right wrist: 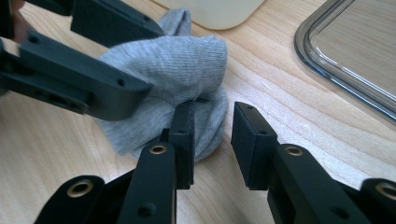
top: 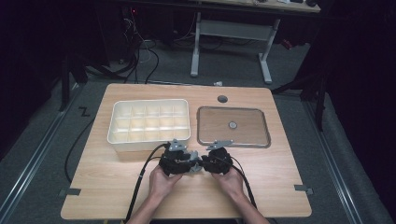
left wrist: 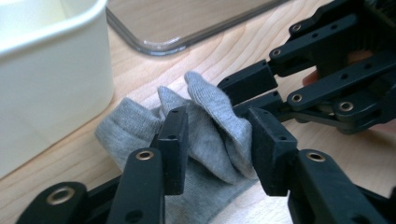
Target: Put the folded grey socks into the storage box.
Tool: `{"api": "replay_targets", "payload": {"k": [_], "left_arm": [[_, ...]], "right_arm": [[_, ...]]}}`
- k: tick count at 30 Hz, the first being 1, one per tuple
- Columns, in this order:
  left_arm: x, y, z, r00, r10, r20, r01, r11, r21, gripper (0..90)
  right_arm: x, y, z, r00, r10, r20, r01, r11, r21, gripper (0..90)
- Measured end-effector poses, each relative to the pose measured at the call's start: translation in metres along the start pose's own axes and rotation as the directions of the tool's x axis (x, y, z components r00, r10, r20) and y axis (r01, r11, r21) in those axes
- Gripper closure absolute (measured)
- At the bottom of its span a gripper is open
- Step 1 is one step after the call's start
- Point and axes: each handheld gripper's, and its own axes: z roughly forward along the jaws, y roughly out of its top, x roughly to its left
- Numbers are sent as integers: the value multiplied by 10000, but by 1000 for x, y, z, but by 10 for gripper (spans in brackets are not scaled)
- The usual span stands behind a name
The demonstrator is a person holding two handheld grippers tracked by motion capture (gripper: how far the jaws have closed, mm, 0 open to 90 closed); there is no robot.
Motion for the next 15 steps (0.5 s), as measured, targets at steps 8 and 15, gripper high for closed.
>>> {"api": "replay_targets", "payload": {"k": [8,15], "left_arm": [[-2,16,-24,9973,-492,538,538,9948,-870,576],[17,15,-27,9988,-320,-371,292,9968,-749,571]], "right_arm": [[5,0,-19,9996,-152,252,160,9994,-307,702],[11,-1,-38,9983,-333,484,363,9974,-616,703]]}}
